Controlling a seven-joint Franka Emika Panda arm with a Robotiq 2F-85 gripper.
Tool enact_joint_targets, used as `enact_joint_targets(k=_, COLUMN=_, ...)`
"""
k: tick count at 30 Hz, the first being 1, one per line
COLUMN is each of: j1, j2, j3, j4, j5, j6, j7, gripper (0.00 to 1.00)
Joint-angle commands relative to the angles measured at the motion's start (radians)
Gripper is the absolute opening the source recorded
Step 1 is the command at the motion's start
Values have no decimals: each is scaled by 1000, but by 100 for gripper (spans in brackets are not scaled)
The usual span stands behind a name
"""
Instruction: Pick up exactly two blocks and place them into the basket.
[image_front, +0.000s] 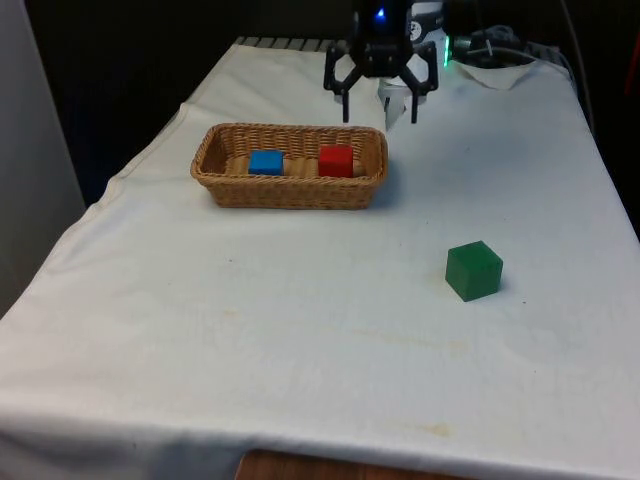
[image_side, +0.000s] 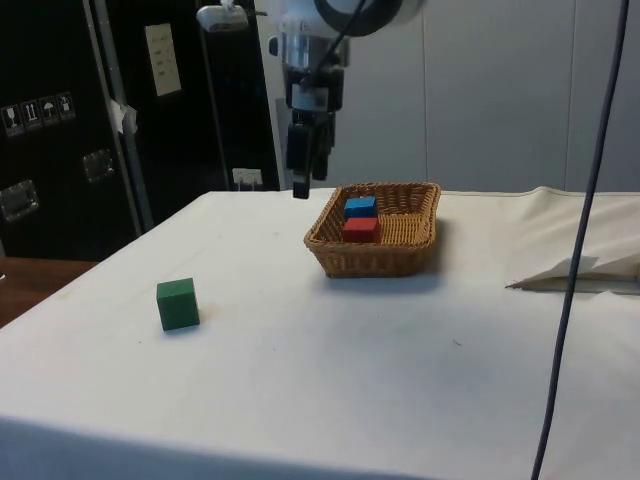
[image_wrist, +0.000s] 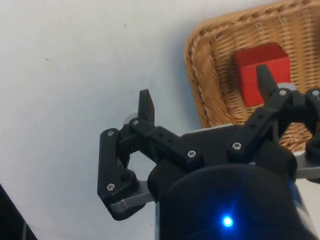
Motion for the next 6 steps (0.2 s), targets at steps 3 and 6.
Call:
enact_joint_targets(k=3, j1=6, j2=3, j3=11, j4=11, j5=-27, j6=-5, j7=38, gripper=100)
enact_joint_targets(k=6, j1=2, j2=0, j3=24, j4=10, j5=-1, j6=0, j7=19, gripper=100)
